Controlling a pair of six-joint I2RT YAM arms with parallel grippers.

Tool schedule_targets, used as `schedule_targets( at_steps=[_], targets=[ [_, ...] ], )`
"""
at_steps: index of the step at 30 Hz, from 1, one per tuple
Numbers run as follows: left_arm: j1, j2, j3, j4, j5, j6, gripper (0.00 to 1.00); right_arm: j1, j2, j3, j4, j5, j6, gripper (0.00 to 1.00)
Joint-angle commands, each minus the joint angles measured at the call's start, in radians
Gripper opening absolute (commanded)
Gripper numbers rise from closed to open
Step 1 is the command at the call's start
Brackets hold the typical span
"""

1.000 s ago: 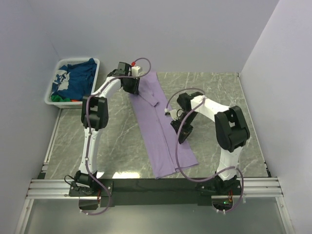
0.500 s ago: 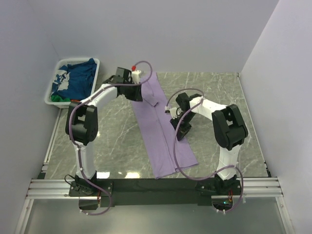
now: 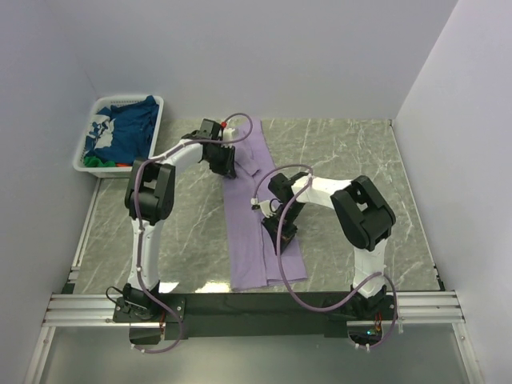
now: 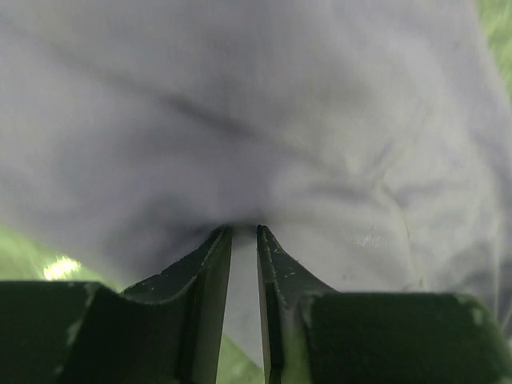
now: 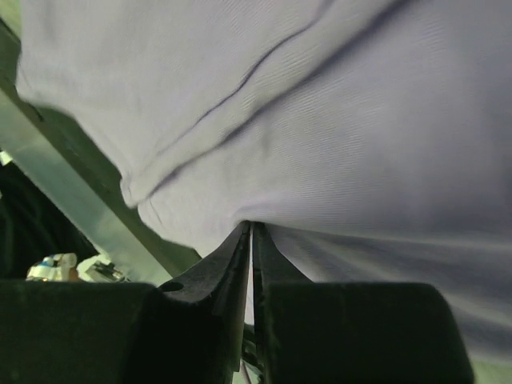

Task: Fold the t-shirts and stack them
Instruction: Fold the tshirt

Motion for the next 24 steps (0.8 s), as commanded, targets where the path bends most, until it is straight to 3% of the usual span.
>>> schedule_targets(
  at_steps=[1,6,9,18,24],
  targets=[
    [-0.001,0.091,0.124,-0.018,-0.036,0.009,0.27,0.003,0.025,0.033,0.033,-0.066,0.028,0.13],
    [0.004,0.227,0.327,-0.090,-0.038,0.043,0.27,-0.007,0.048,0.119,0.025,-0.025,0.028,0.17],
    [0.015,0.242,0.356,-0.119,-0.006,0.075,0.29,-0.007,0.059,0.169,-0.010,-0.027,0.016,0.17],
    [0.044,-0.104,0.025,0.027,0.122,0.158,0.40,0.000,0.022,0.119,0.046,-0.005,0.042,0.17],
    [0.076,-0.103,0.115,0.039,0.091,0.122,0.44,0.050,0.106,0.094,0.039,-0.005,0.027,0.18]
  ],
)
